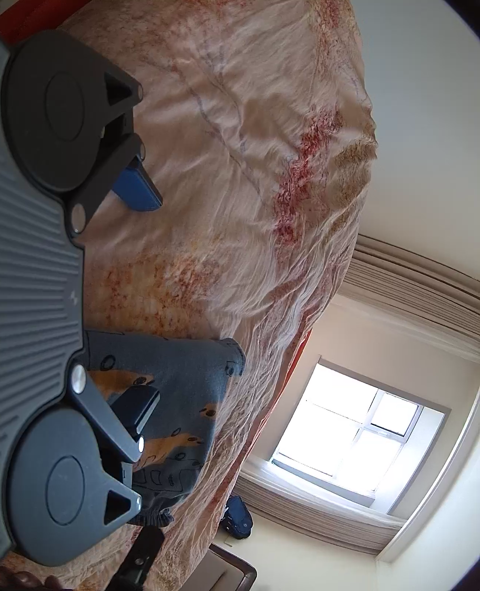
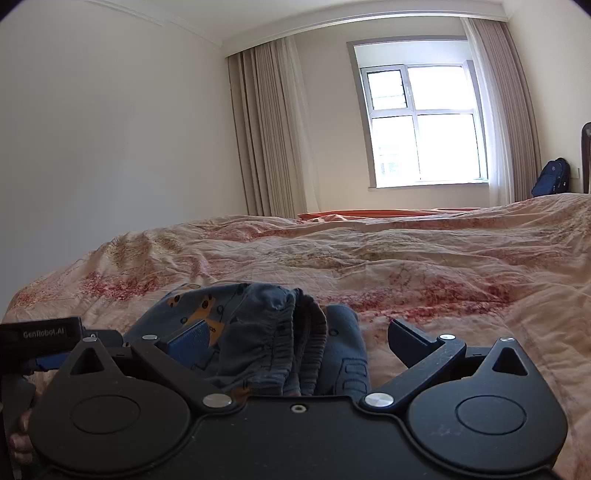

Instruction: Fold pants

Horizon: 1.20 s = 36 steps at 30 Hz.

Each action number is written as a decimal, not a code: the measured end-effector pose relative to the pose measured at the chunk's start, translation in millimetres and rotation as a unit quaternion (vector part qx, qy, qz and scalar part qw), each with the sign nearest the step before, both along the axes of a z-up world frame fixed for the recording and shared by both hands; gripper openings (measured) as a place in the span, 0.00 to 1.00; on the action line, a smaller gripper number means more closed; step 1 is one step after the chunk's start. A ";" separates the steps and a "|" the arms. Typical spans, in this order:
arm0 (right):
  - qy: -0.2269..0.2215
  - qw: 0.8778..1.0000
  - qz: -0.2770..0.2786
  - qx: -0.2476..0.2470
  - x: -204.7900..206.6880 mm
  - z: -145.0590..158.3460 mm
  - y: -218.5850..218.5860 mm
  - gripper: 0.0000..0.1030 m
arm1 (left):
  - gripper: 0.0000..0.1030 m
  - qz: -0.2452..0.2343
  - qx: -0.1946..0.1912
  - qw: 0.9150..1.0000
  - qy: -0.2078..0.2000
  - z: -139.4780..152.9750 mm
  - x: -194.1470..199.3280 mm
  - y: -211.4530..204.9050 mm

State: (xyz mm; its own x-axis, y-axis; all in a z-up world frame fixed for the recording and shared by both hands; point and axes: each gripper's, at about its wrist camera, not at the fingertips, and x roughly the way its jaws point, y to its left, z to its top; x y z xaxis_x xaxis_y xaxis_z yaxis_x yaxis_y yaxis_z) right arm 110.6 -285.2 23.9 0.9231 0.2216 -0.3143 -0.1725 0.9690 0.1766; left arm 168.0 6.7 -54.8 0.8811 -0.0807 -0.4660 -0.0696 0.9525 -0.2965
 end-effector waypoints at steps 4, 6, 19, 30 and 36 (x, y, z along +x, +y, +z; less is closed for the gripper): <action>0.037 0.999 -0.008 -0.021 39.0 1.3 12.1 0.86 | 1.00 -0.015 0.020 1.000 -0.010 -1.8 -2.8 -10.3; 0.059 0.998 -0.013 -0.025 49.8 -2.9 15.4 0.58 | 1.00 -0.020 0.020 1.000 -0.012 -1.6 -3.8 -11.8; 0.076 0.993 -0.051 -0.071 45.9 -16.6 9.9 0.17 | 1.00 -0.030 0.015 0.999 -0.016 -2.2 -4.6 -10.7; 0.000 0.994 -0.027 -0.105 42.2 2.5 25.4 0.95 | 1.00 -0.053 0.020 0.998 -0.032 16.3 17.6 -15.2; 0.026 0.984 -0.005 -0.178 76.2 -15.0 48.1 0.98 | 1.00 -0.083 0.069 0.994 0.011 17.5 40.7 -29.4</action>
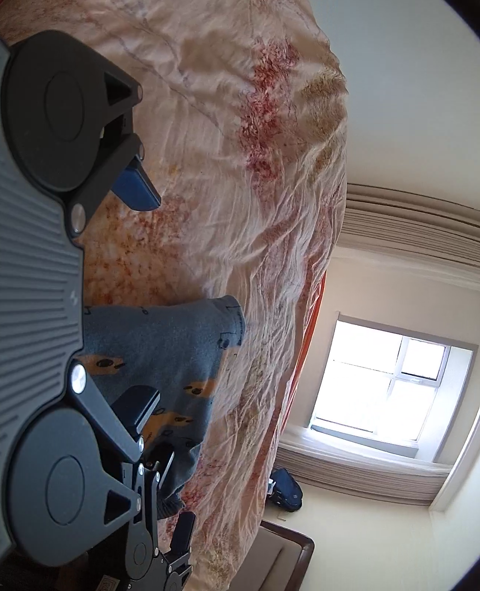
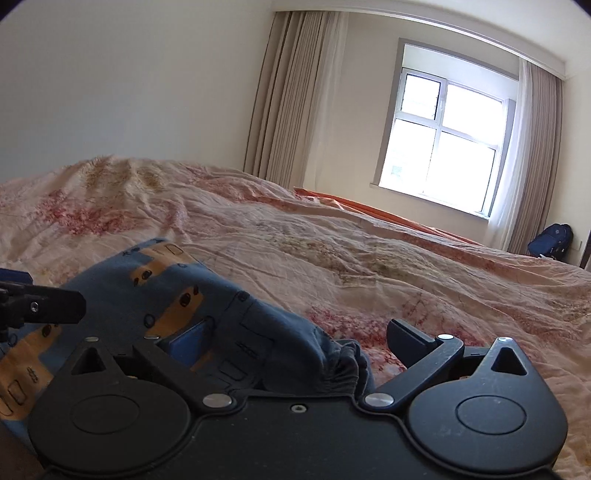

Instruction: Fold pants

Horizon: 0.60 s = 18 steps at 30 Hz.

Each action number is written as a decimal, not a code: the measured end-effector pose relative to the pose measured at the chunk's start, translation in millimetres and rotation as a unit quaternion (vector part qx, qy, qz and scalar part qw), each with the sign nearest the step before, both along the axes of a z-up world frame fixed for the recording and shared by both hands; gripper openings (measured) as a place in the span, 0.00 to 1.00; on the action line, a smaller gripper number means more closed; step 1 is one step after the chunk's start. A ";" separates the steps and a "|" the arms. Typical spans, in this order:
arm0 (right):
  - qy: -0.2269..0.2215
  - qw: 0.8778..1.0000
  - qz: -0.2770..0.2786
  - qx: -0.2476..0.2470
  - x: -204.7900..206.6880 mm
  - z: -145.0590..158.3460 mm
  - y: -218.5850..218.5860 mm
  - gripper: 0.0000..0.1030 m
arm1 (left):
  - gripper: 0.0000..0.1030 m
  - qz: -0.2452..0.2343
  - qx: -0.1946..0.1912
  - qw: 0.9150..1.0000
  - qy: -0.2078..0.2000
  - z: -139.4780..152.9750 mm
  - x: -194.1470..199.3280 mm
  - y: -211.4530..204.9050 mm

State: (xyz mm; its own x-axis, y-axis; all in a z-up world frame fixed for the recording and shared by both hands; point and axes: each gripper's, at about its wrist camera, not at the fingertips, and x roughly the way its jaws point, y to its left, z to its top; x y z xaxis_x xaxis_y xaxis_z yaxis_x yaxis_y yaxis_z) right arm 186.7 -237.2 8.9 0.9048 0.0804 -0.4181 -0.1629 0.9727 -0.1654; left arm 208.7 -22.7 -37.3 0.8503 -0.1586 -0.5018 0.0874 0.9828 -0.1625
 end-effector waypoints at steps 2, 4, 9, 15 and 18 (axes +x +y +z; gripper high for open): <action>0.009 0.999 -0.033 -0.001 7.4 -6.0 -10.9 0.99 | 1.00 -0.011 0.008 1.000 0.006 -0.4 1.7 1.5; 0.014 0.998 -0.053 0.024 7.1 -7.0 -28.5 0.99 | 1.00 -0.025 -0.001 1.000 0.015 0.4 3.9 7.6; 0.030 0.996 -0.042 0.075 -3.5 -5.2 -58.6 0.99 | 1.00 -0.072 -0.032 0.996 0.052 4.4 16.6 21.3; 0.117 0.963 0.007 0.244 9.0 -16.7 -86.2 0.90 | 0.99 -0.089 -0.024 0.992 0.088 -0.8 32.8 11.9; 0.113 0.961 0.002 0.252 6.1 -17.7 -86.1 0.82 | 0.99 -0.093 -0.020 0.991 0.090 0.5 31.5 7.5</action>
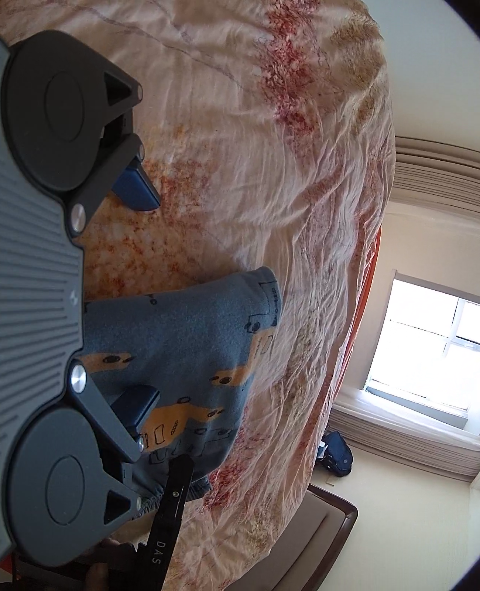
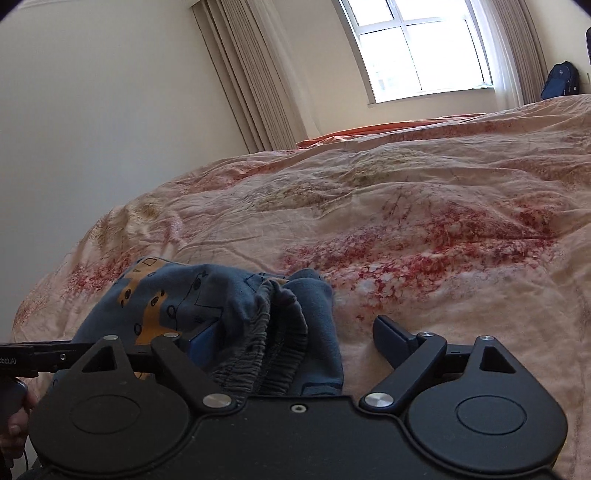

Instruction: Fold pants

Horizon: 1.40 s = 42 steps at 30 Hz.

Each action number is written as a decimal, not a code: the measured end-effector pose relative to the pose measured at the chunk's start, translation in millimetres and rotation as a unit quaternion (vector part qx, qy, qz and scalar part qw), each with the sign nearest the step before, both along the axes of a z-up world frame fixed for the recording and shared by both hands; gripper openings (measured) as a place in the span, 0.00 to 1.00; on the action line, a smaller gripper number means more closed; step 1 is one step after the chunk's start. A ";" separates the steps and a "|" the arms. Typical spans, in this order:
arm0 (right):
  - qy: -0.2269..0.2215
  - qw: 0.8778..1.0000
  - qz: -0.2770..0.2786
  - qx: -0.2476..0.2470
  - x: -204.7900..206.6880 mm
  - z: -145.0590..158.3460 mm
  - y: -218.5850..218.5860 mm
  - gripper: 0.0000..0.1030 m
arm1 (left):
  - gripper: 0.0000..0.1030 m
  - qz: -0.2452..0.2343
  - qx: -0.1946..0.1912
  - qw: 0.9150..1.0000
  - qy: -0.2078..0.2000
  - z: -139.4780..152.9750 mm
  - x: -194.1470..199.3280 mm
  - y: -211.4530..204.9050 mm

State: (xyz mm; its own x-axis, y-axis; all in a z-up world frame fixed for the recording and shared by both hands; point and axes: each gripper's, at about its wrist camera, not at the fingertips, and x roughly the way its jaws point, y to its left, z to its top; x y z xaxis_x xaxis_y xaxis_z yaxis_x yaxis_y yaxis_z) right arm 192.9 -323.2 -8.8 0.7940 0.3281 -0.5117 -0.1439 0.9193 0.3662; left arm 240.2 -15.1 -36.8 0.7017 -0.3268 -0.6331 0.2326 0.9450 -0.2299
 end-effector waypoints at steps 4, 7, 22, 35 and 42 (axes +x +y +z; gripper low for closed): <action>-0.001 1.000 0.006 0.013 -4.9 0.0 -2.3 0.68 | 0.91 -0.007 -0.001 1.000 0.008 3.1 1.7 -2.2; 0.000 1.000 0.010 0.028 -5.9 -0.3 -2.3 0.58 | 0.82 -0.012 -0.008 1.000 0.013 5.9 2.2 -2.1; -0.073 0.997 -0.016 0.020 -20.3 24.9 5.8 0.15 | 0.16 -0.036 -0.006 0.998 -0.043 39.7 2.5 -20.6; -0.094 0.994 -0.052 0.026 27.5 28.3 19.1 0.16 | 0.19 -0.006 0.000 0.999 -0.041 27.1 47.1 -18.1; -0.089 0.994 -0.069 -0.011 19.4 20.0 24.7 0.44 | 0.62 0.010 -0.004 0.999 -0.043 26.3 33.1 -8.4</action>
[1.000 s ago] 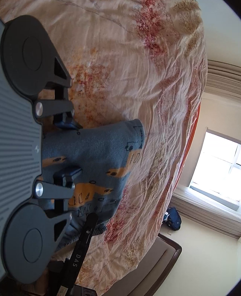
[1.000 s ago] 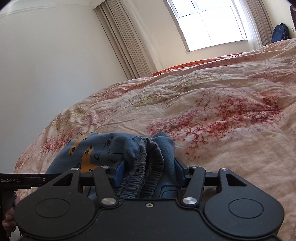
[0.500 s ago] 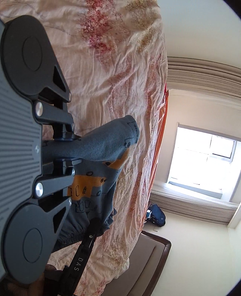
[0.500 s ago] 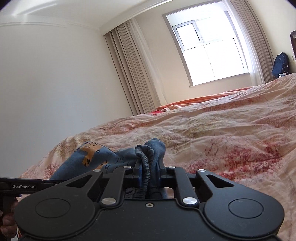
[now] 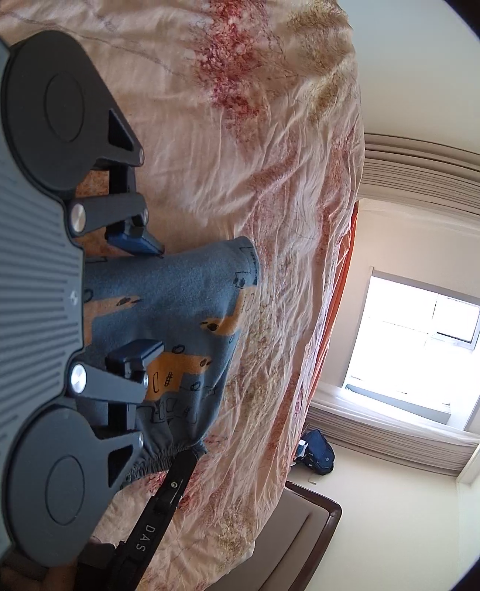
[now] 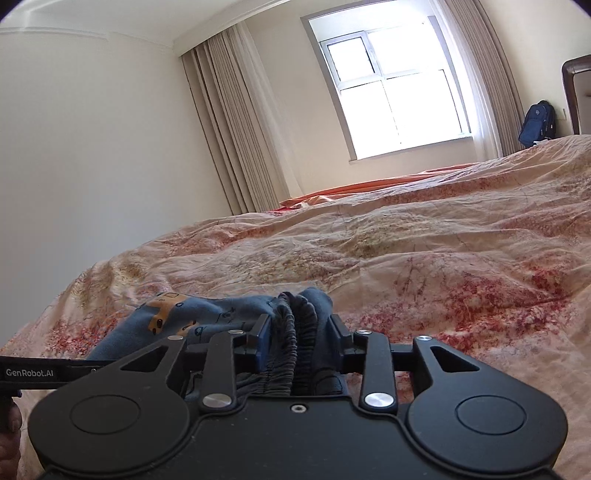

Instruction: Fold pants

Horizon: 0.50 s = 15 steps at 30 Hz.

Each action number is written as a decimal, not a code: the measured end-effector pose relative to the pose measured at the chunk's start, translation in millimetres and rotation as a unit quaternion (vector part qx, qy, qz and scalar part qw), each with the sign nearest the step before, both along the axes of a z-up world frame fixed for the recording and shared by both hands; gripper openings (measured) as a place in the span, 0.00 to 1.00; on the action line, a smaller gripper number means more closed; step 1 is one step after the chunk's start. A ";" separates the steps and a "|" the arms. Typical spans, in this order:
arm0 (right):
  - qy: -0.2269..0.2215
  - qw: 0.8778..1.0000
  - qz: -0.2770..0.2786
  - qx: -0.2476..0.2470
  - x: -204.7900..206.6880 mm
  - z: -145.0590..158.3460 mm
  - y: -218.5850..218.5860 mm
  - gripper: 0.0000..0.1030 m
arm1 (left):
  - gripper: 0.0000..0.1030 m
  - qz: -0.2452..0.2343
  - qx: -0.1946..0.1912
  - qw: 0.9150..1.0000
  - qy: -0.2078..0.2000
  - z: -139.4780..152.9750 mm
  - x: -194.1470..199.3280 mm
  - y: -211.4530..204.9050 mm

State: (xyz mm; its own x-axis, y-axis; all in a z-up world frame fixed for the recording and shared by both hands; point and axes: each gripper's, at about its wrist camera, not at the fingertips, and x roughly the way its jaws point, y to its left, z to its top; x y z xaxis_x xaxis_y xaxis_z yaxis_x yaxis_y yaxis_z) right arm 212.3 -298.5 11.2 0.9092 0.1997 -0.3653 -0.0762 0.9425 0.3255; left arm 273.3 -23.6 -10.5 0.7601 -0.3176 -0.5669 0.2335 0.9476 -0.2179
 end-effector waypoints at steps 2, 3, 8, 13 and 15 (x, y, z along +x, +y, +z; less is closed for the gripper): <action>-0.006 1.000 -0.004 -0.008 -9.5 5.1 -0.3 0.56 | 0.74 0.009 -0.001 1.000 -0.013 7.7 -12.9 2.8; -0.008 1.000 -0.006 -0.012 -14.6 7.6 0.3 0.65 | 0.82 0.012 0.000 1.000 -0.020 11.7 -20.0 3.9; -0.031 0.999 -0.015 -0.021 -59.7 27.7 5.0 0.91 | 0.99 0.025 0.016 0.997 -0.073 33.8 -72.7 9.4; -0.055 0.997 -0.013 -0.043 -115.4 47.3 18.4 0.99 | 1.00 0.028 0.031 0.994 -0.101 42.5 -127.3 15.5; -0.050 0.997 -0.016 -0.050 -137.4 50.6 24.2 0.99 | 1.00 0.032 0.040 0.992 -0.113 41.7 -149.2 17.0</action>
